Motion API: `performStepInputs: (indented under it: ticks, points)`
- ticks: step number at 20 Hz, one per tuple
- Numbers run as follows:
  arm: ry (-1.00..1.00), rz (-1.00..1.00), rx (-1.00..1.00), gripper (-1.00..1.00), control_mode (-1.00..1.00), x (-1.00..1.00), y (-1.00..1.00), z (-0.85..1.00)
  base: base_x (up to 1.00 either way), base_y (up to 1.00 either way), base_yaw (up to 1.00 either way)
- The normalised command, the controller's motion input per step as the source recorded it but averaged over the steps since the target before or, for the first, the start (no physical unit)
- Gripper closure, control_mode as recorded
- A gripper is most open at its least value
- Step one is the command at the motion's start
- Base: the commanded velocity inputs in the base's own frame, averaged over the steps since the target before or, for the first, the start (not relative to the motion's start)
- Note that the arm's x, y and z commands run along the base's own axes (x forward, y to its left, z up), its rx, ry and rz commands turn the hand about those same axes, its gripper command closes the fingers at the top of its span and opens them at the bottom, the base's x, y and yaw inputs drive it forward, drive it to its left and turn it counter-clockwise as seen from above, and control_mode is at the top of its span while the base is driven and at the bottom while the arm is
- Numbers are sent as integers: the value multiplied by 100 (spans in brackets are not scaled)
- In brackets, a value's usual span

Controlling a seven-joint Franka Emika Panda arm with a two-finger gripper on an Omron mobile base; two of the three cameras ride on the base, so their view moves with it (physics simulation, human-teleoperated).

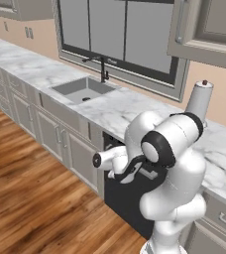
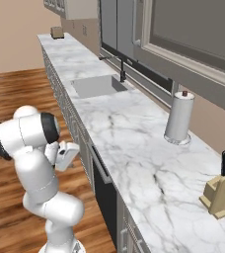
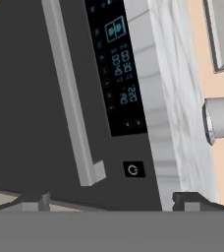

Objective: Open the dishwasher door and pull out the top rack.

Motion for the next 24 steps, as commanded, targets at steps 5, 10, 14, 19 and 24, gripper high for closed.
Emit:
performStepInputs:
  ticks: [5,10,14,19,24]
  points:
    - [0,0,-4,-100,-100,21,-10,-25,0,0,0]
    - [0,0,-3,-100,-100,25,-13,-25,0,0,0]
    - [0,0,-1,-100,-100,29,-15,-28,0,0,0]
    - [0,0,0,-100,-100,33,-19,-31,0,0,0]
    - [0,0,0,-100,-100,33,-21,-32,0,0,0]
